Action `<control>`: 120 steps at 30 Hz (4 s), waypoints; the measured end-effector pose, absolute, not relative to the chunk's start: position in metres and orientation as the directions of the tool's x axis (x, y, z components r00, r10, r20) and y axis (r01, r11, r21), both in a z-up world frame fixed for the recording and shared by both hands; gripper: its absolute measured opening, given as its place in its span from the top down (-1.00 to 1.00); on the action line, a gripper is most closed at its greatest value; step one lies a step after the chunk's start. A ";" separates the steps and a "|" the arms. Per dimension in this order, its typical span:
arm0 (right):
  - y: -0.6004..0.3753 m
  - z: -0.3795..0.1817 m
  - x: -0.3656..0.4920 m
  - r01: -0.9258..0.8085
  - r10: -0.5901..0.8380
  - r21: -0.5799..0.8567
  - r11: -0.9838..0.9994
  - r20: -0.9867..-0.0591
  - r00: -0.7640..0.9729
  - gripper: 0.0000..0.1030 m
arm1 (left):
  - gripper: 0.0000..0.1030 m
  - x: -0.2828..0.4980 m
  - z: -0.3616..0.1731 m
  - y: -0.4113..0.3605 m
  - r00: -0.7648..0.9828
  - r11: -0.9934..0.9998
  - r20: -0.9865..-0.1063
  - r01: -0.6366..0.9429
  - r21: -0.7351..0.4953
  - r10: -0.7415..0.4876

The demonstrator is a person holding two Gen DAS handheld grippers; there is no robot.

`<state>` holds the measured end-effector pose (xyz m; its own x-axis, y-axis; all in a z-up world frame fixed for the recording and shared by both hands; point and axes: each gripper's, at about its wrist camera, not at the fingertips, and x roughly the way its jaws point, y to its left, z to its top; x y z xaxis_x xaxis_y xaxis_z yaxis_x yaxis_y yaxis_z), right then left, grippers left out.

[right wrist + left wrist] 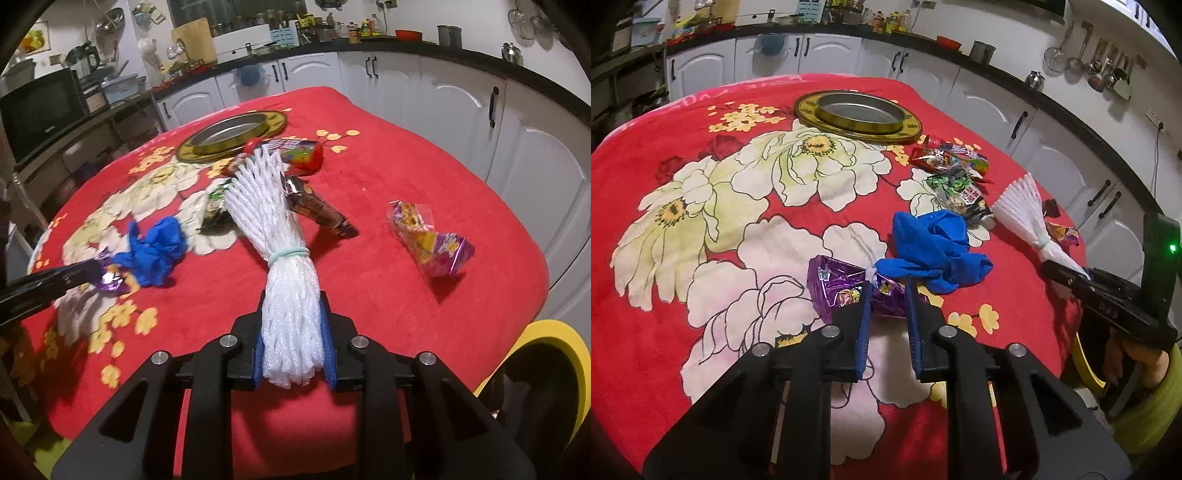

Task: Collect trash
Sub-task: 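Grasp the purple candy wrapper with the left tool while the right tool grasps the white foam net, then carry the purple wrapper and white foam net over the yellow bin with both tools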

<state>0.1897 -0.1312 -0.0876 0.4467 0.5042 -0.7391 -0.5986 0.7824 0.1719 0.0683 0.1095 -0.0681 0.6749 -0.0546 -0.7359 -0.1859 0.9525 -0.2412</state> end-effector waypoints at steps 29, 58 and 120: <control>-0.129 -0.042 0.129 -0.674 0.597 0.182 0.716 -0.661 0.456 0.55 | 0.91 0.039 -0.009 0.088 0.797 0.968 -0.602 -0.109 -0.228 -0.052; -0.184 -0.012 0.123 -0.605 0.581 0.188 0.774 -0.590 0.560 0.55 | 0.91 0.041 0.023 0.028 0.851 0.979 -0.514 0.006 -0.203 -0.112; -0.360 -0.035 0.127 -0.263 0.312 0.172 0.949 -0.610 0.729 0.55 | 0.91 0.099 0.009 -0.152 0.747 0.916 -0.538 0.369 -0.155 -0.392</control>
